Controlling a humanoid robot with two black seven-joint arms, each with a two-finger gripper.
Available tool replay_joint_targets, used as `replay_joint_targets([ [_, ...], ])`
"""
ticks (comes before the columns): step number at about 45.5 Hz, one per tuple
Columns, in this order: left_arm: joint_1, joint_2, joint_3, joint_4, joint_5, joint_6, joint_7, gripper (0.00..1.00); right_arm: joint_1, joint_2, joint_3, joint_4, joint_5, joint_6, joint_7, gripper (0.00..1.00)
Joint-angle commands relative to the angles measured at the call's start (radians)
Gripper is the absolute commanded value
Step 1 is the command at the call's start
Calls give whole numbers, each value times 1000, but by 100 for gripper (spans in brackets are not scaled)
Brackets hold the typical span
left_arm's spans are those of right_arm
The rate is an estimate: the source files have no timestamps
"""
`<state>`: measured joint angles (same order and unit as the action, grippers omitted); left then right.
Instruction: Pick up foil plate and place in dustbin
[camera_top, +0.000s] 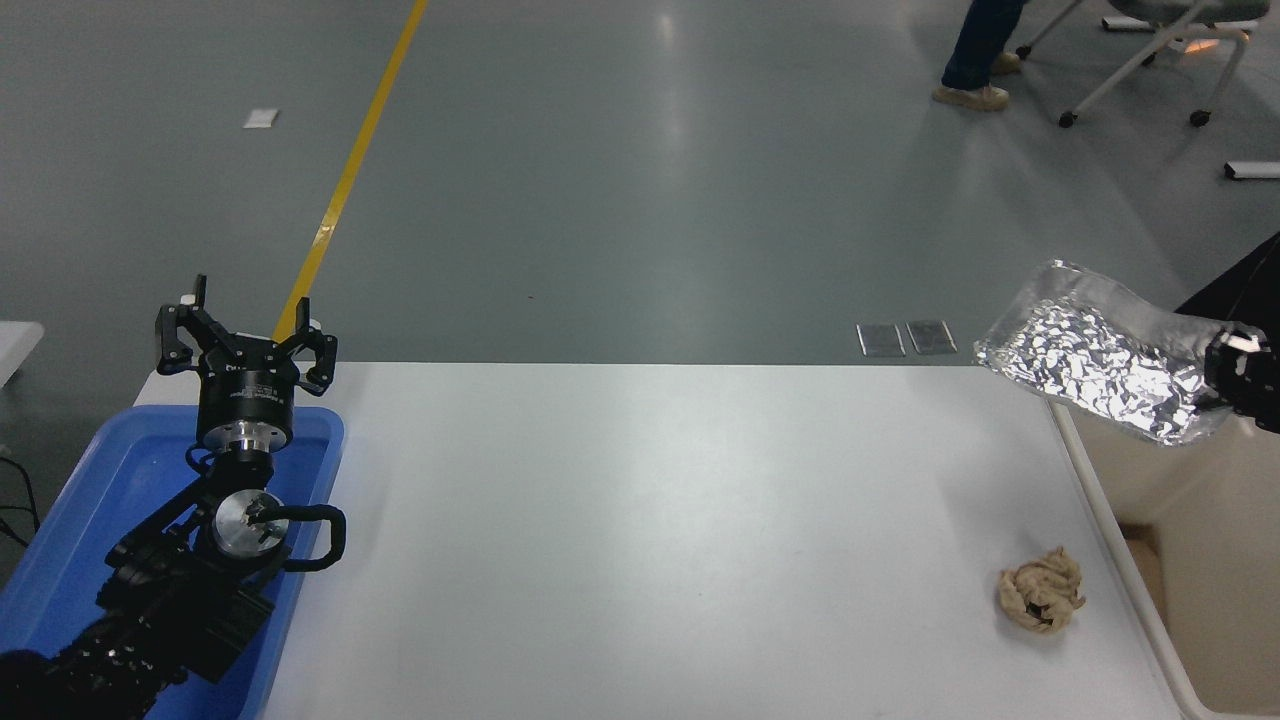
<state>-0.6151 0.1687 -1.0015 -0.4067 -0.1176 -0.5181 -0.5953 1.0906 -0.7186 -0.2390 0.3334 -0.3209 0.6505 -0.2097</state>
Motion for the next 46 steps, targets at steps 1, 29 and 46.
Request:
replay_joint_targets([
  [1,0,0,1,0,-1,0,0,99,-198,122,89,-266,115,-104,1,0],
  [29,0,0,0,0,-1,1,0,99,-537,306,101,-317,319,-709,-11,0],
  [46,0,0,0,0,-1,1,0,99,-549,321,101,-307,385,-724,-10,100],
])
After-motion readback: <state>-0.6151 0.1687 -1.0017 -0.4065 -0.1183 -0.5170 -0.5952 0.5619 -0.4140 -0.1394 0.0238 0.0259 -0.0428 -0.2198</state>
